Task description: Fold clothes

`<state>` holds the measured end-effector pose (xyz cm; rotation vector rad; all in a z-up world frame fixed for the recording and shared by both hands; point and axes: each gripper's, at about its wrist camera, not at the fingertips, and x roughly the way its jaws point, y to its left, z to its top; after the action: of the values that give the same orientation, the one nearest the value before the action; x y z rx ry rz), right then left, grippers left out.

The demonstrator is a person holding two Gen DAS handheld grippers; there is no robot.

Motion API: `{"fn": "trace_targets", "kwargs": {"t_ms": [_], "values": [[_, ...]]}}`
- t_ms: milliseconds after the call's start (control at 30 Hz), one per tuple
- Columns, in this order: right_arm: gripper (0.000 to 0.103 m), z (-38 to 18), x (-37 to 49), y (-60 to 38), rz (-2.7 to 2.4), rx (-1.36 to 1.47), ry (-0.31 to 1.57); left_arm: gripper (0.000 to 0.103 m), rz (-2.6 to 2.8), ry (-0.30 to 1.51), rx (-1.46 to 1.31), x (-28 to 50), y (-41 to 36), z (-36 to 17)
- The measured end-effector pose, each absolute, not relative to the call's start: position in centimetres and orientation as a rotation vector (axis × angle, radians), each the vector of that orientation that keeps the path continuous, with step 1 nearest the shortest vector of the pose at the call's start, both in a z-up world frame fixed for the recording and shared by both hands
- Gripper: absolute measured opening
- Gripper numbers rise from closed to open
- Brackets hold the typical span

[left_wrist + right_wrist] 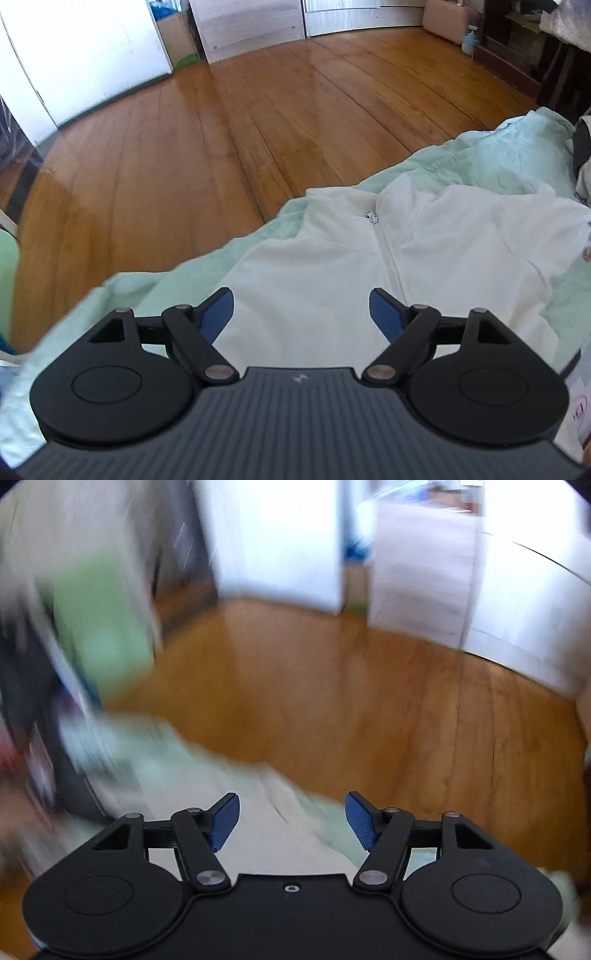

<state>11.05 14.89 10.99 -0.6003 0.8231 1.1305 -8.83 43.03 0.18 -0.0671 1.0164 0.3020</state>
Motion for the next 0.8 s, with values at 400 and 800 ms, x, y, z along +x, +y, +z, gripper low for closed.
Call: {"fn": "trace_targets", "kwargs": {"t_ms": [400,800], "values": [[0.064,-12.8,18.2,19.9,1.15,-0.749,1.065,0.083,0.331,1.187,-0.166,-5.6,51.4,-10.0],[0.019,-17.6,13.9,17.5,1.035,-0.589,0.88,0.071,0.433,1.296,-0.249,-4.7,50.3,-16.6]]}}
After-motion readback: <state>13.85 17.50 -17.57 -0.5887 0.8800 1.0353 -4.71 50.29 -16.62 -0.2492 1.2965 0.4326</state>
